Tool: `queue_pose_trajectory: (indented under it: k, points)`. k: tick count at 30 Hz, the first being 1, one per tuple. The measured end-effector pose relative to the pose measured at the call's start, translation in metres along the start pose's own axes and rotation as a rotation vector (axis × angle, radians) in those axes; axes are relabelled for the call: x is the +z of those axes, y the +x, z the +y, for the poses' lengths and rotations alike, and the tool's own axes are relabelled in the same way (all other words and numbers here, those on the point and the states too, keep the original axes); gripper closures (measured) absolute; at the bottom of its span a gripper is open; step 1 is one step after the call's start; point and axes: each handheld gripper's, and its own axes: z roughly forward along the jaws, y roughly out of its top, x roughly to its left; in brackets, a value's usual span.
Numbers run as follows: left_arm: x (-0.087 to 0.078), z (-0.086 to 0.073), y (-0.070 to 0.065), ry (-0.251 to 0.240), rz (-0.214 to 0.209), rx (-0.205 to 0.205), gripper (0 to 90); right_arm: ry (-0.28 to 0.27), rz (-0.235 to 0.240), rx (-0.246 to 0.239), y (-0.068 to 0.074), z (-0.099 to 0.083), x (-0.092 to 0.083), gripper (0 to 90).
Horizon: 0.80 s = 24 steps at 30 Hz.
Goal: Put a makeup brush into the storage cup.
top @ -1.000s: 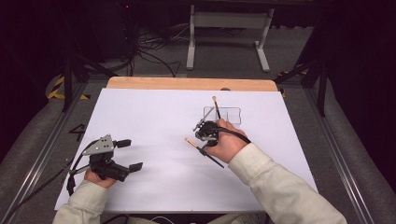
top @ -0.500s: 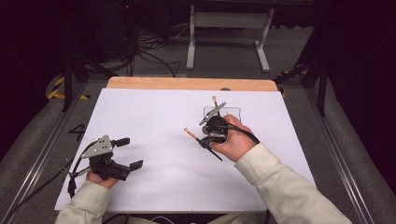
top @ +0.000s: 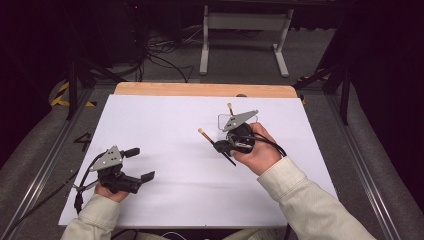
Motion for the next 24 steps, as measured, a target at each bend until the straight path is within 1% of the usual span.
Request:
queue_pose_trajectory:
  k: [2, 7, 8, 11, 13, 16, 18, 21, 24]
  points:
    - [0.001, -0.001, 0.000, 0.000, 0.000, -0.007, 0.0, -0.031, -0.004, -0.002, 0.000, -0.002, -0.002, 83.9]
    - [0.000, -0.001, 0.001, -0.001, 0.009, -0.005, 0.0, -0.101, -0.014, -0.016, -0.001, -0.006, -0.007, 83.9]
    - [0.000, -0.002, 0.000, -0.002, 0.011, -0.011, 0.0, -0.123, -0.016, -0.018, -0.002, -0.007, -0.009, 83.9]
    - [0.000, -0.002, 0.001, -0.006, 0.012, -0.007, 0.0, -0.168, -0.022, -0.022, -0.002, -0.008, -0.013, 83.9]
    - [0.000, -0.002, 0.002, -0.005, 0.013, -0.014, 0.0, -0.199, -0.021, -0.023, -0.003, -0.009, -0.016, 83.9]
    - [0.001, -0.003, 0.002, 0.005, 0.016, -0.015, 0.0, -0.218, -0.020, -0.008, -0.004, -0.010, -0.018, 83.9]
    - [0.001, -0.003, 0.002, 0.007, 0.018, -0.016, 0.0, -0.242, -0.023, -0.008, -0.005, -0.011, -0.020, 83.8]
    - [0.001, -0.004, 0.002, 0.003, 0.017, -0.024, 0.0, -0.275, -0.026, -0.004, -0.005, -0.012, -0.023, 83.9]
    - [0.000, -0.004, 0.003, -0.003, 0.025, -0.023, 0.0, -0.301, -0.030, 0.001, -0.006, -0.014, -0.024, 83.9]
